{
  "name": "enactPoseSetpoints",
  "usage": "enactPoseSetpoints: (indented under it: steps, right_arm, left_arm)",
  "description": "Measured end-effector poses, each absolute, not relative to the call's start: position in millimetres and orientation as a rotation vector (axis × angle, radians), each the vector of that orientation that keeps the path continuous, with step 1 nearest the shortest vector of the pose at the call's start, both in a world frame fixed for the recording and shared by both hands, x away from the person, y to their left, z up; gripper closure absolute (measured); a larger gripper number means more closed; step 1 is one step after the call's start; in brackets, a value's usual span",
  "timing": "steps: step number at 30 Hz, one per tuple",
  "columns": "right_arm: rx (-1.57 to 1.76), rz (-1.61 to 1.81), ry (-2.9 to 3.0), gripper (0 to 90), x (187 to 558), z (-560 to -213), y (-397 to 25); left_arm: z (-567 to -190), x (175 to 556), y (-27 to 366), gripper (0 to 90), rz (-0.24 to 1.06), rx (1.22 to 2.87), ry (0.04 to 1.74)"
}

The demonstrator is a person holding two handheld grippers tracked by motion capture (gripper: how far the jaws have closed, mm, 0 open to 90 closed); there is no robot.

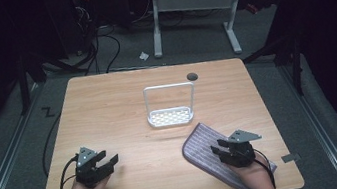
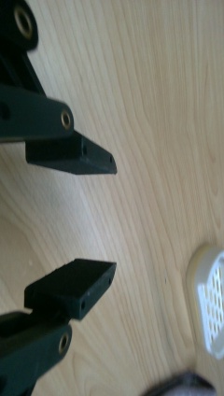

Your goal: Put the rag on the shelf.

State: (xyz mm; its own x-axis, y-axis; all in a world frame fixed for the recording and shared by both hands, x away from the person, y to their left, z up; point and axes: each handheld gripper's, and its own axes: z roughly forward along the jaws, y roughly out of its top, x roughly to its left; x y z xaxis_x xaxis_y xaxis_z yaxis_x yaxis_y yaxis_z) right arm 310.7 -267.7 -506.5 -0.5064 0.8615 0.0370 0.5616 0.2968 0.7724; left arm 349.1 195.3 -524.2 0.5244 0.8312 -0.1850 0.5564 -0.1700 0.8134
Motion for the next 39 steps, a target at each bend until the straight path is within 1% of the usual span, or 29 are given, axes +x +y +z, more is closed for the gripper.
enactPoseSetpoints:
  steps: [7, 9, 11, 12, 13, 14, 15, 16, 17, 18, 21, 23, 25, 26, 27, 30, 33, 34, 37, 39]
  right_arm:
    - [1.288, 1.055, 2.182, 60.6, 301, -509, -279]
    - [1.289, 1.050, 2.173, 60.9, 300, -508, -282]
    - [1.293, 1.044, 2.170, 68.1, 300, -507, -288]
    - [1.297, 1.031, 2.166, 74.3, 299, -508, -292]
    - [1.309, 1.031, 2.165, 78.9, 299, -508, -294]
    - [1.329, 1.026, 2.166, 88.5, 296, -508, -302]
    - [1.329, 1.026, 2.166, 88.5, 296, -508, -302]
    - [1.336, 1.000, 2.159, 90.0, 293, -507, -309]
    - [1.336, 1.000, 2.159, 90.0, 293, -507, -309]
    - [1.347, 0.936, 2.162, 90.0, 291, -510, -315]
    - [1.382, 0.877, 2.225, 90.0, 293, -519, -317]
    - [1.365, 0.860, 2.234, 90.0, 293, -518, -313]
    - [1.325, 0.846, 2.266, 90.0, 292, -517, -302]
    - [1.300, 0.875, 2.298, 90.0, 291, -518, -290]
    - [1.300, 0.875, 2.298, 90.0, 291, -518, -290]
    - [1.257, 0.916, 2.340, 90.0, 290, -520, -269]
    - [1.183, 0.923, 2.378, 90.0, 291, -520, -248]
    - [1.159, 0.933, 2.397, 90.0, 292, -521, -237]
    - [1.141, 0.943, 2.414, 90.0, 292, -521, -230]
    - [1.120, 0.972, 2.387, 89.8, 292, -513, -230]
  left_arm:
    - [-525, 350, 178, 49.7, 0.401, 1.893, 1.115]
    - [-526, 350, 173, 51.9, 0.388, 1.914, 1.105]
    - [-525, 349, 170, 61.2, 0.373, 1.925, 1.076]
    - [-525, 348, 169, 67.3, 0.358, 1.925, 1.070]
    - [-525, 348, 167, 69.8, 0.337, 1.937, 1.060]
    - [-525, 348, 166, 77.1, 0.334, 1.945, 1.057]
    - [-525, 347, 165, 77.1, 0.335, 1.958, 1.054]
    - [-525, 347, 165, 82.5, 0.333, 1.965, 1.054]
    - [-525, 346, 164, 82.5, 0.328, 1.967, 1.051]
    - [-524, 346, 164, 84.8, 0.319, 1.968, 1.050]
    - [-523, 345, 163, 85.1, 0.313, 1.956, 1.048]
    - [-524, 345, 162, 84.5, 0.303, 1.967, 1.040]
    - [-525, 345, 161, 82.7, 0.291, 1.976, 1.038]
    - [-525, 344, 160, 80.3, 0.286, 1.977, 1.036]
    - [-525, 344, 159, 80.3, 0.278, 1.978, 1.034]
    - [-523, 340, 152, 80.0, 0.233, 1.964, 1.017]
    - [-519, 329, 135, 81.6, 0.180, 1.973, 0.953]
    - [-518, 324, 127, 83.7, 0.164, 1.984, 0.923]
    - [-513, 306, 99, 84.1, 0.132, 2.046, 0.805]
    - [-513, 298, 84, 84.4, 0.128, 2.099, 0.745]
